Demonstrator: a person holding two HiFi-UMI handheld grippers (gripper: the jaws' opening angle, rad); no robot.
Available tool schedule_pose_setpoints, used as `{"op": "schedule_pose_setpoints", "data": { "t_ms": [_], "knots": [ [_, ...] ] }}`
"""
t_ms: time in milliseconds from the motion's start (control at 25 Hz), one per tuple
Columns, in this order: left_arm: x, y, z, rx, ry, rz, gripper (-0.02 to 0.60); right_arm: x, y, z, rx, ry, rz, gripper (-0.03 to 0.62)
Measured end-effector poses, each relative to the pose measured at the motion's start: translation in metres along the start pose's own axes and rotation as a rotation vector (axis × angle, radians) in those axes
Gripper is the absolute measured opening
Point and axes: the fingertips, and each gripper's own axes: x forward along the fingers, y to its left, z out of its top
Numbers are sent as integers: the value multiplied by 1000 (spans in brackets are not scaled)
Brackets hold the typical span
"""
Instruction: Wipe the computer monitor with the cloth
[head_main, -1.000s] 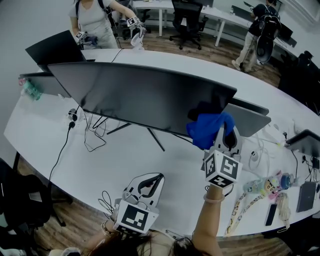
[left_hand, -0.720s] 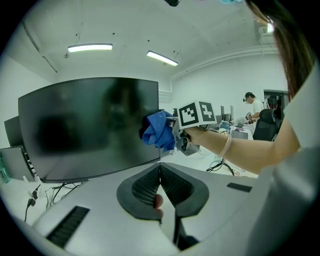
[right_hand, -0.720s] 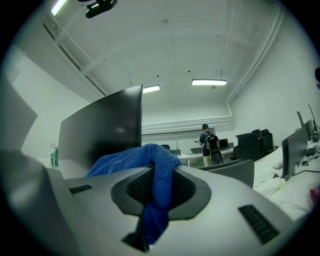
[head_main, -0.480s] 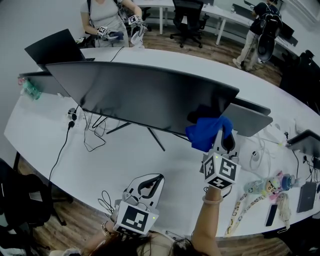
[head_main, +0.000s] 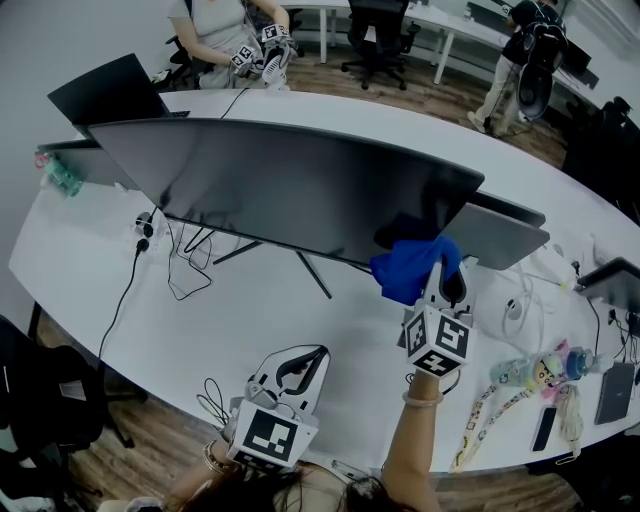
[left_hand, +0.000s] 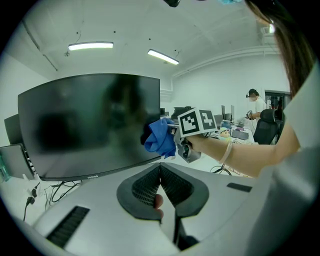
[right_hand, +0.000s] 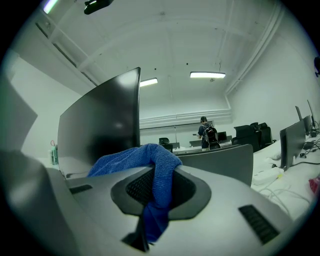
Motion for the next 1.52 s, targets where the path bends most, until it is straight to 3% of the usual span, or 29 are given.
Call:
{"op": "schedule_pose_setpoints", "data": {
  "t_ms": [1520],
  "knots": [
    [6,-4,-7,7,35,-11,9,3,-4,-70,48,151,-13,63]
  ]
}}
